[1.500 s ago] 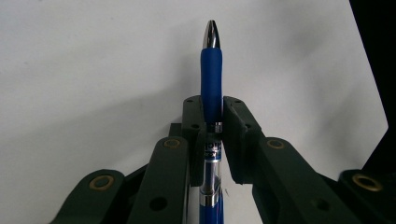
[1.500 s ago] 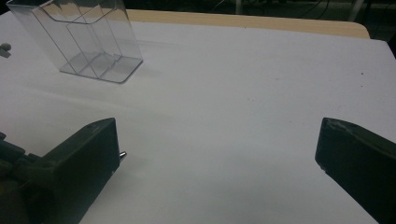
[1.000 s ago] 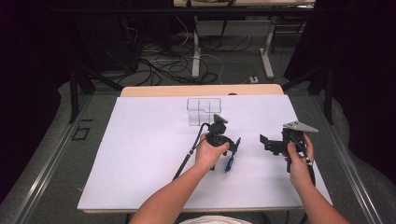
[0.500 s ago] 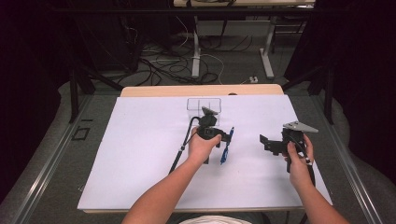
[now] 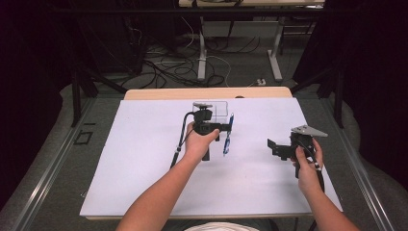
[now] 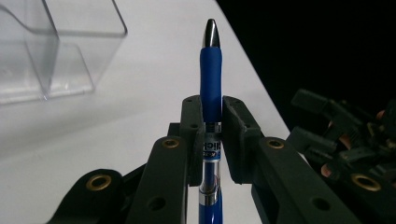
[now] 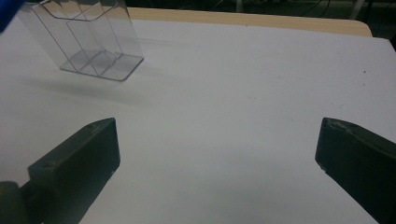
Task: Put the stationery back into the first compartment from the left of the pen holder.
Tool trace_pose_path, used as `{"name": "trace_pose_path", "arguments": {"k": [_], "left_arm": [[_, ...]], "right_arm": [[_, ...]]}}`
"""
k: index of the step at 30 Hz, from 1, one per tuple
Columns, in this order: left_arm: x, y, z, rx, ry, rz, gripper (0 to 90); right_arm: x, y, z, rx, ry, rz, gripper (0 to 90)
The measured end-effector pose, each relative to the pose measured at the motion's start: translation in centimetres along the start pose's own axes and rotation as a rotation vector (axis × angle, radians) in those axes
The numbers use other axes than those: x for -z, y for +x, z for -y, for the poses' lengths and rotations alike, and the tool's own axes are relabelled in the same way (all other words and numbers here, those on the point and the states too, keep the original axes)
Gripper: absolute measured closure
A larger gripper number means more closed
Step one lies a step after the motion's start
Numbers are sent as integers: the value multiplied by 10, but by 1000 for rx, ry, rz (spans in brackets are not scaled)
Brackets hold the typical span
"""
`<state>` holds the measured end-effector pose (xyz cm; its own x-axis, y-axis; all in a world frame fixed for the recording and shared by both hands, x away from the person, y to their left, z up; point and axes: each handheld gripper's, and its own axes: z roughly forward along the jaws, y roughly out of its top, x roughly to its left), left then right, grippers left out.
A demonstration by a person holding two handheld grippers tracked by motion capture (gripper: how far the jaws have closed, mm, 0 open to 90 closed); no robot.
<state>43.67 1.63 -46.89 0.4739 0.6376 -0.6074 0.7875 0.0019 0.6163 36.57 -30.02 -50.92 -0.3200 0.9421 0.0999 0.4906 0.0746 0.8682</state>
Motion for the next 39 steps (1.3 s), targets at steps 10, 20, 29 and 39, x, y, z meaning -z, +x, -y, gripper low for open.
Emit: {"name": "trace_pose_path", "arguments": {"k": [10,20,29,39], "left_arm": [[23,8,-14,-70,-197,-2,794],[46,16,-30,-147,-368,-62,794],[60,23,-49,-186,-461,-135,794],[66,27,-73,-196,-466,-175,794]], "right_arm": [[0,0,0,-4,2,3,0],[0,0,0,0,6,0,0],[0,1,1,0,5,1,0],[1,1,1,-11,2,2,0]]}}
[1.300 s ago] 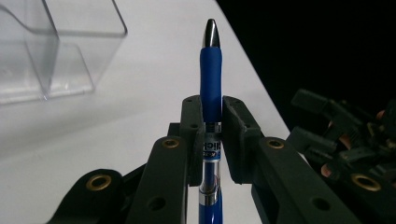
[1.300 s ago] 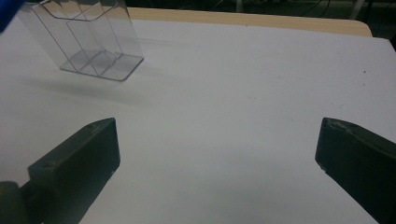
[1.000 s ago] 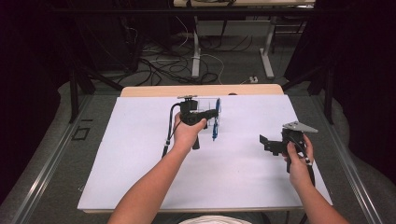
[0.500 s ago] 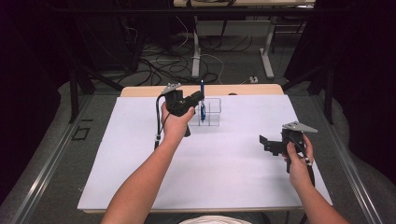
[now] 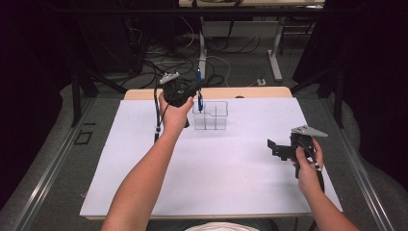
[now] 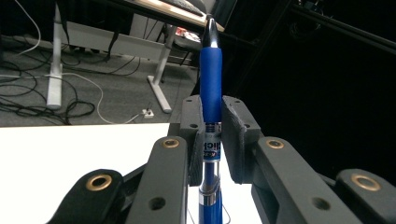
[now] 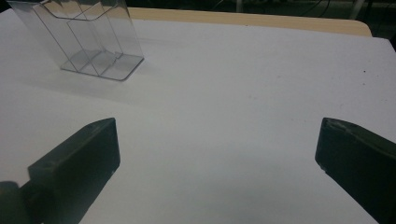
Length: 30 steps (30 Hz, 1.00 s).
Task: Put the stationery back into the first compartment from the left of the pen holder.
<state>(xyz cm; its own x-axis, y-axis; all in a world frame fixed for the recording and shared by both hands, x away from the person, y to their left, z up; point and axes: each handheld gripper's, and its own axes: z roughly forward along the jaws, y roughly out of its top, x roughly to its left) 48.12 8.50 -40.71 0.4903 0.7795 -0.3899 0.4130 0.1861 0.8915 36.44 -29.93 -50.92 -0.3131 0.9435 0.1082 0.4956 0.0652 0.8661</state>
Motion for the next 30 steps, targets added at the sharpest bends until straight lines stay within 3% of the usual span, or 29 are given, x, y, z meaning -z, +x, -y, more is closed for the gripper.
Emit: {"name": "trace_pose_path", "arguments": {"k": [8,12,30], "left_arm": [[-8,2,-10,-1,-13,-6,794],[-11,4,-13,-20,-22,-7,794],[-28,17,-8,-17,-22,-71,794]], "right_arm": [[-1,-1,0,14,-1,-2,0],[-1,0,0,9,2,-4,0],[-2,-1,1,15,-2,-3,0]]}}
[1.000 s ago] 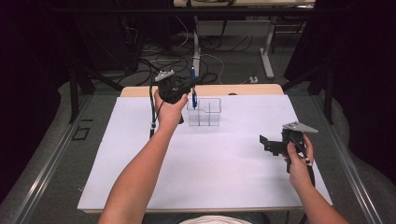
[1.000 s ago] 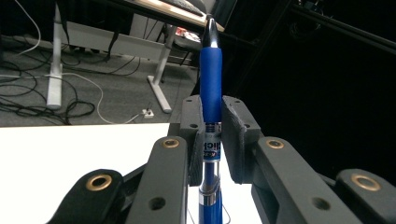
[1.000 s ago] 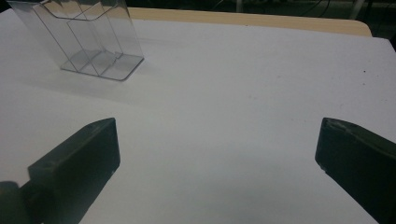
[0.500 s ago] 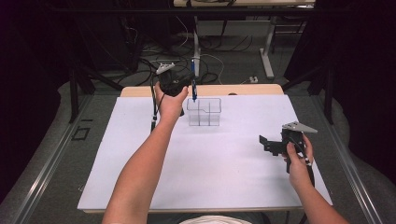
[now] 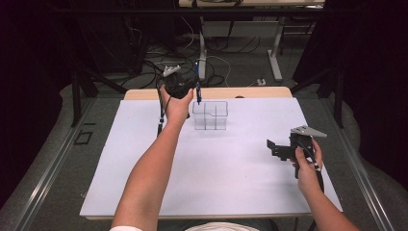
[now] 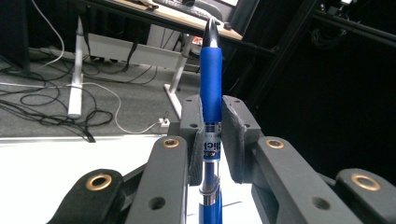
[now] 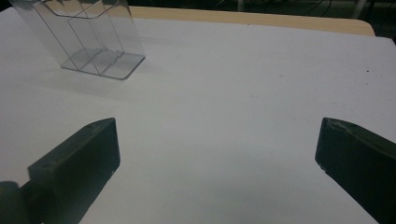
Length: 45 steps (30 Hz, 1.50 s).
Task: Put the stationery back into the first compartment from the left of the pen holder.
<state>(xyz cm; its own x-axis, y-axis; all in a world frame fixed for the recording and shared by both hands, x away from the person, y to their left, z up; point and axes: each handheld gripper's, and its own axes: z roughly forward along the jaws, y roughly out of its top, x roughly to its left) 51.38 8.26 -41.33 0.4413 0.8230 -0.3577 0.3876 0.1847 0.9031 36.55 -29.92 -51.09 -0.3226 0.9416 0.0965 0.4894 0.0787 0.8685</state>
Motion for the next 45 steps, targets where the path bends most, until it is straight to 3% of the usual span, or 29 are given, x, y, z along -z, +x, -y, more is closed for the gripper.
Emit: {"name": "trace_pose_path", "arguments": {"k": [14,31,45], "left_arm": [[-15,-1,13,-38,49,-33,794],[-24,8,36,-80,68,-90,794],[-25,6,50,-204,105,-111,794]], "right_arm": [[1,0,0,-7,-3,-2,0],[1,0,0,5,-4,-10,0],[0,1,0,4,2,-16,0]]}}
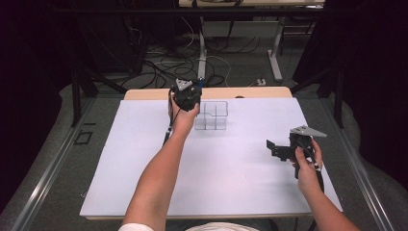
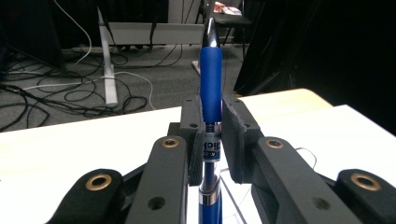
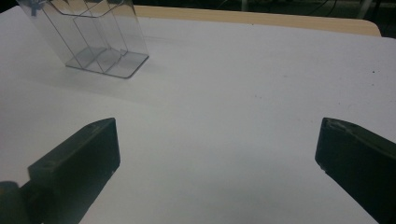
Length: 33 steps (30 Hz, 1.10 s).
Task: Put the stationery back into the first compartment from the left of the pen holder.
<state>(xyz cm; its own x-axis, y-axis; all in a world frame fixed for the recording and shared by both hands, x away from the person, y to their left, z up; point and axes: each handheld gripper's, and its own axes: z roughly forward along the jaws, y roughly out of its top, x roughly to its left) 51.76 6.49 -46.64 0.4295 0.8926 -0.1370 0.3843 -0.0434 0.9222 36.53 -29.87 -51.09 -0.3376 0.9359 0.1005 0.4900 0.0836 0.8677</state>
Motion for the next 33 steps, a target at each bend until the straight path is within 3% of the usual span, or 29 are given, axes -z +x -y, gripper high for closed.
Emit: {"name": "trace_pose_path", "arguments": {"k": [8,22,33], "left_arm": [[-3,-6,5,-57,15,-7,793],[-4,-6,7,-40,44,-7,786],[3,-3,2,3,61,2,575]], "right_arm": [[0,0,0,2,1,0,0],[-1,0,0,7,4,-3,0],[-1,0,0,5,6,-2,0]]}}
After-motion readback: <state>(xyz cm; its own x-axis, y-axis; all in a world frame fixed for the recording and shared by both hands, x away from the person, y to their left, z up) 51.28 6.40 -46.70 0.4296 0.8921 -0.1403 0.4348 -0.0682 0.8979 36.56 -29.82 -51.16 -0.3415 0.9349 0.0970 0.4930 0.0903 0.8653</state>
